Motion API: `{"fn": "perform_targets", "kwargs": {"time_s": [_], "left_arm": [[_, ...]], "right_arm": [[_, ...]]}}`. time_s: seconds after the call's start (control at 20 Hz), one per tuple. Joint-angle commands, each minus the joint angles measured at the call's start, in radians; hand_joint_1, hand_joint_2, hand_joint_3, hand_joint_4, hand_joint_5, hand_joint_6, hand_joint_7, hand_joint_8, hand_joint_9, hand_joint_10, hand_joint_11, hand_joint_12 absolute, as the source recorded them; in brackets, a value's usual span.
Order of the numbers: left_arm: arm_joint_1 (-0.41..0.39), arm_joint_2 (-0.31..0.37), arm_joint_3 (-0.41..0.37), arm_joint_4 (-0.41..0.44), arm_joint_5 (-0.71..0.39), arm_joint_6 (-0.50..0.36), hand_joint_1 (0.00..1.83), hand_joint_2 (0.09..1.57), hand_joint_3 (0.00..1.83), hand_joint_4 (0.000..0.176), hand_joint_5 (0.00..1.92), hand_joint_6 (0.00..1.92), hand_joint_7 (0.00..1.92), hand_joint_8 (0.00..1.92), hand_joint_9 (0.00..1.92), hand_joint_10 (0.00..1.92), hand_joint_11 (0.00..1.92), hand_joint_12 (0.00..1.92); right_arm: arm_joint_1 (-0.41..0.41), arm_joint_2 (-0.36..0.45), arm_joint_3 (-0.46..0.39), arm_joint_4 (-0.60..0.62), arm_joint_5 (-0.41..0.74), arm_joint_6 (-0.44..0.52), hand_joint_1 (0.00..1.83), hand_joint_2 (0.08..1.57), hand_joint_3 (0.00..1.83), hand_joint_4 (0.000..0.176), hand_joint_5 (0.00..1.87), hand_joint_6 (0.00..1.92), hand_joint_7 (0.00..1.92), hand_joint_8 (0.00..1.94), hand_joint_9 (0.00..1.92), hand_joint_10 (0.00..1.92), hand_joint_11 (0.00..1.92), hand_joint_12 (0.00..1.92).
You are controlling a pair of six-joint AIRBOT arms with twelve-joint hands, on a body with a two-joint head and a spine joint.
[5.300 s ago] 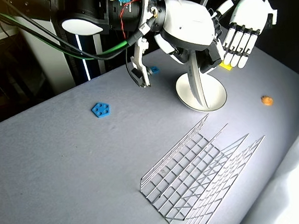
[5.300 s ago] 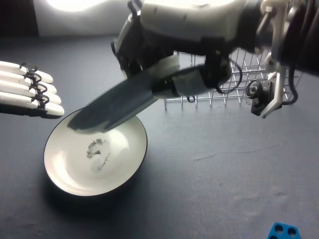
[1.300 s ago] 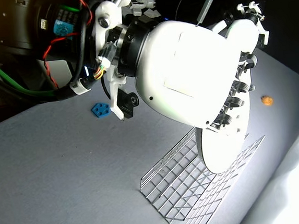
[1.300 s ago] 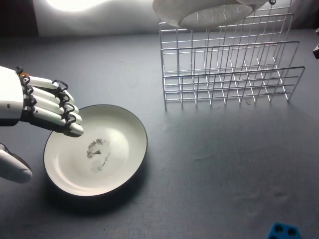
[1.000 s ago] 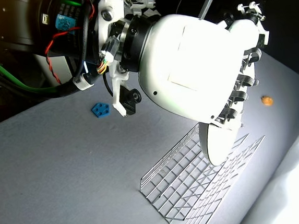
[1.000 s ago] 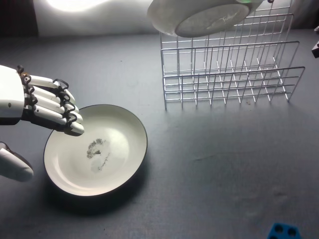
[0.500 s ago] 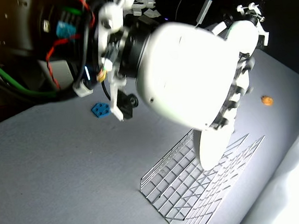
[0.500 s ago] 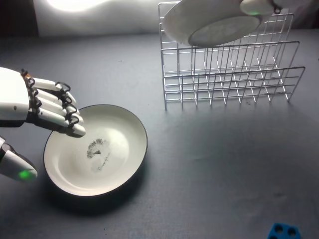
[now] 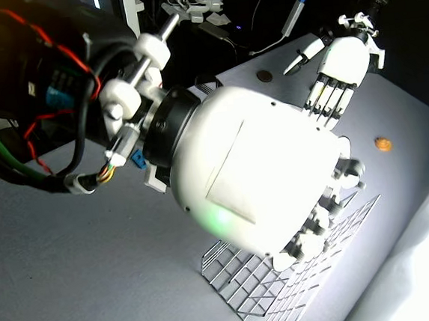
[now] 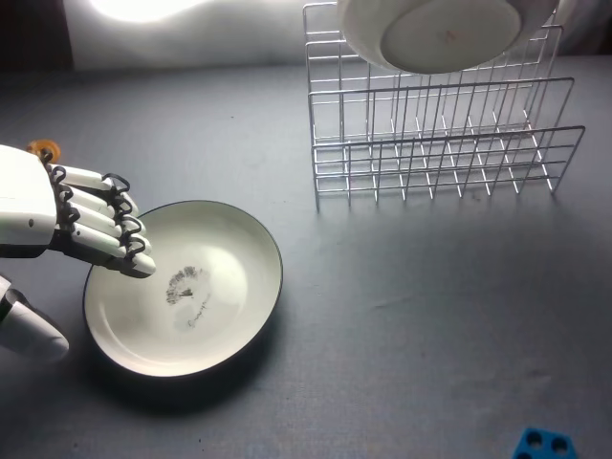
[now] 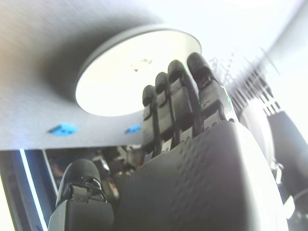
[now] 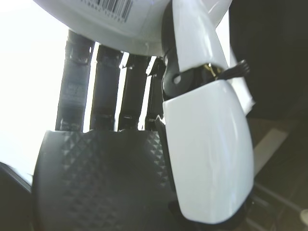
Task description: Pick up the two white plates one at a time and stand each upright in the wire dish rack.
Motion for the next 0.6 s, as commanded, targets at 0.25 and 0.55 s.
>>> {"fn": "perform_targets", "kwargs": {"time_s": [0.25,0.55], "left_arm": [[-0.004,-0.001,0.005,-0.054,-0.020,-0.002,0.00,1.11,0.00,0.000,0.33,0.00,0.32,0.00,0.29,0.00,0.00,0.61],[-0.012,0.001,0.004,-0.054,-0.019,-0.002,0.00,1.10,0.00,0.000,0.28,0.00,0.29,0.00,0.27,0.00,0.00,0.53]], "right_arm": [[0.036,-0.006,0.043,0.052,0.011,-0.024,1.39,1.07,0.00,0.000,0.97,0.96,1.11,0.74,1.02,1.03,0.81,1.18],[0.015,-0.005,0.074,0.058,-0.053,-0.019,1.38,1.08,0.00,0.000,0.96,0.98,1.11,0.77,0.98,1.05,0.82,1.18]]}}
